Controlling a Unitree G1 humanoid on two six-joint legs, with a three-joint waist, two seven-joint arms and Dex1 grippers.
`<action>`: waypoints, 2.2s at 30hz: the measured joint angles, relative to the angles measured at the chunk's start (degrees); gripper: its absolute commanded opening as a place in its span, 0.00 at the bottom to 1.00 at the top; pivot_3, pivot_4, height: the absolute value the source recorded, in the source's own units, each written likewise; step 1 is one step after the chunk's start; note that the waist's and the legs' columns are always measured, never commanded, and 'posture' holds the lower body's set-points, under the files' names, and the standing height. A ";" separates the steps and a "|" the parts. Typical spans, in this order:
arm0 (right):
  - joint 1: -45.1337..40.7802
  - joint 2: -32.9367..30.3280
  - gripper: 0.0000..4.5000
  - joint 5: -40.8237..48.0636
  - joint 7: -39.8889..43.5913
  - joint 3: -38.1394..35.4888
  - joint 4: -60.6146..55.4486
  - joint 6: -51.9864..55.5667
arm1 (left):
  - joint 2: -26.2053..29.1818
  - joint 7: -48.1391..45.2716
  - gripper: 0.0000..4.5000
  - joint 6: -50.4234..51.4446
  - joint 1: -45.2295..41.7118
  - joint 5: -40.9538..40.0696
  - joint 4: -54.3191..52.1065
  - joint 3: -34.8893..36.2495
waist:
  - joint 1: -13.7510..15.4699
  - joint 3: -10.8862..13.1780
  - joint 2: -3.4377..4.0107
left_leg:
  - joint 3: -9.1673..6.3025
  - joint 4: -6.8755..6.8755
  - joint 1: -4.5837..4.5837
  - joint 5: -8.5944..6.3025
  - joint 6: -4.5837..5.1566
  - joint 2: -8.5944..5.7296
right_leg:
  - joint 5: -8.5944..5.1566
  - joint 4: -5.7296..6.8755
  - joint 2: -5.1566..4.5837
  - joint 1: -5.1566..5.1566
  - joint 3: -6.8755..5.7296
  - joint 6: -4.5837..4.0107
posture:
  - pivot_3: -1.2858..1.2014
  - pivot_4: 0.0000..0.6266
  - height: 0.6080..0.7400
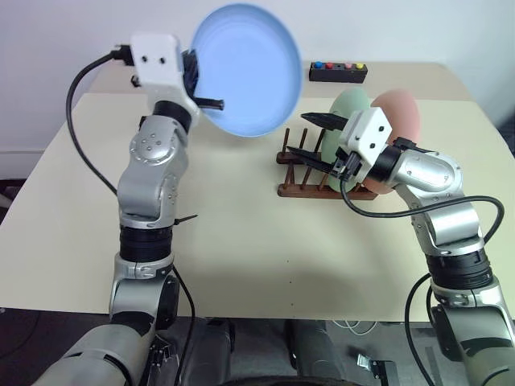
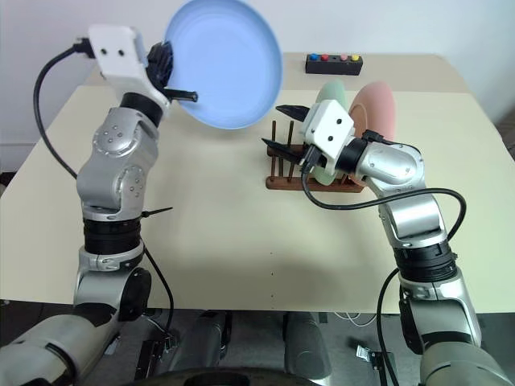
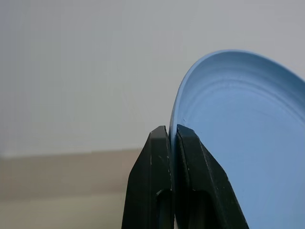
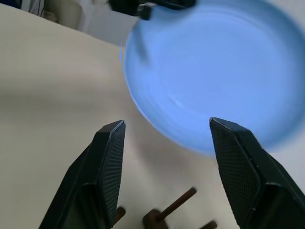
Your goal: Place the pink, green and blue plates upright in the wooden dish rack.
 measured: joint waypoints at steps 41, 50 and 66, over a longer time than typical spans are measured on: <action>-0.75 1.00 0.01 -11.86 -0.93 4.02 7.63 -16.36 | -6.43 -1.98 0.00 5.23 -0.04 -2.71 -4.00 1.75 | 0.09 0.00 0.00 | 0.00 0.02 0.00 0.01 -0.02 0.00 | 0.00 0.00 0.01 0.01 0.00 0.00 | 0.52 0.24 0.96; -0.78 1.02 0.01 -13.90 -0.92 4.38 9.94 -18.31 | -6.63 -2.08 0.00 5.08 -0.22 -3.16 -4.00 1.56 | 0.10 0.00 0.00 | 0.00 0.03 0.00 0.02 -0.03 0.00 | 0.00 0.01 0.01 0.02 0.00 0.00 | 0.52 0.24 0.96; -2.44 1.10 0.82 -12.42 1.05 4.71 8.14 -19.65 | -4.36 -0.59 0.00 0.86 -0.89 1.18 -2.29 1.12 | 0.13 0.00 0.00 | 0.00 0.05 0.01 0.02 -0.03 0.00 | 0.00 0.02 0.01 0.02 0.00 0.00 | 0.52 0.24 0.96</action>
